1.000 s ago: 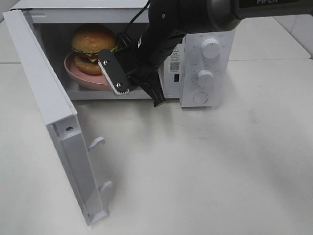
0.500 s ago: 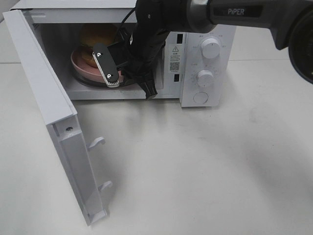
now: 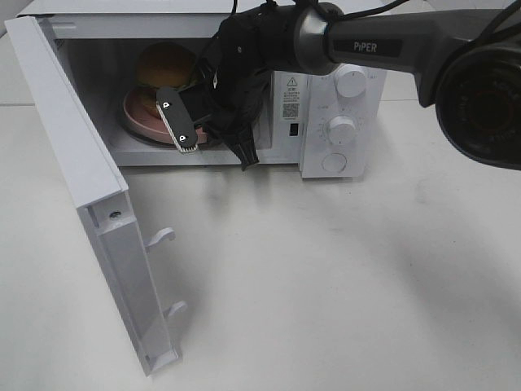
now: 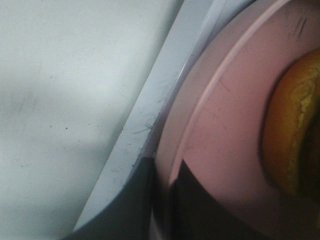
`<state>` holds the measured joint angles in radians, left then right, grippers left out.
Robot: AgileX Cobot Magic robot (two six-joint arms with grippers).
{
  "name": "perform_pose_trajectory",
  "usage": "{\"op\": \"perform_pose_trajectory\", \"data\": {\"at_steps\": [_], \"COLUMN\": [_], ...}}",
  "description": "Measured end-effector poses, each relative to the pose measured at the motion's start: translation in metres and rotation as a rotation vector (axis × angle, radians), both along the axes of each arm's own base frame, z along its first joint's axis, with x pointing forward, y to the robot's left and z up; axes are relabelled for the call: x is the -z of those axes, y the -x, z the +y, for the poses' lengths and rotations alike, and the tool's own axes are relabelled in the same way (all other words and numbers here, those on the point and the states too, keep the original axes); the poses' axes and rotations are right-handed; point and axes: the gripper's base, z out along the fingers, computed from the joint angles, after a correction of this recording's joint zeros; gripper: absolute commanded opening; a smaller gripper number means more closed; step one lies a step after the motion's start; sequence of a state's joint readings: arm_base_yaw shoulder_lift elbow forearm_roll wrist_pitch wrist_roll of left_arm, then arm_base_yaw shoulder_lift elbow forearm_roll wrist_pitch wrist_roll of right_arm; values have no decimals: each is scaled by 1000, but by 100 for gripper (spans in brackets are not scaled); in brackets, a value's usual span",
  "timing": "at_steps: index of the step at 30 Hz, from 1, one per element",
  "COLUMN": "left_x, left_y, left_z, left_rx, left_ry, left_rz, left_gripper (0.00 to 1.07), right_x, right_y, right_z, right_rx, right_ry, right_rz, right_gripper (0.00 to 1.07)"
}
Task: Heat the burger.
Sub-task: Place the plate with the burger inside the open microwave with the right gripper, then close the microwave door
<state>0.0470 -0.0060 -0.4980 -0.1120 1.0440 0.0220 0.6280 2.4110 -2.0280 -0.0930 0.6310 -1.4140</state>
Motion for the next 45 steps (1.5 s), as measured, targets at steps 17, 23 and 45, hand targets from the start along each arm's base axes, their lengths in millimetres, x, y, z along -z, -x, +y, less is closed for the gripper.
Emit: {"op": "perform_pose_trajectory", "data": {"at_steps": [17, 23, 45], "left_x": [0, 0, 0], "left_y": [0, 0, 0], "left_z": [0, 0, 0], "left_rx": [0, 0, 0], "left_ry": [0, 0, 0], "left_rz": [0, 0, 0], "left_gripper": [103, 103, 103], "right_x": [-5, -6, -18], "right_y": [-4, 2, 72], "right_z": [3, 2, -40], "right_rx": [21, 22, 42], "right_ry": [-46, -51, -135], "right_rz": [-37, -24, -18], "right_gripper": [62, 70, 77]}}
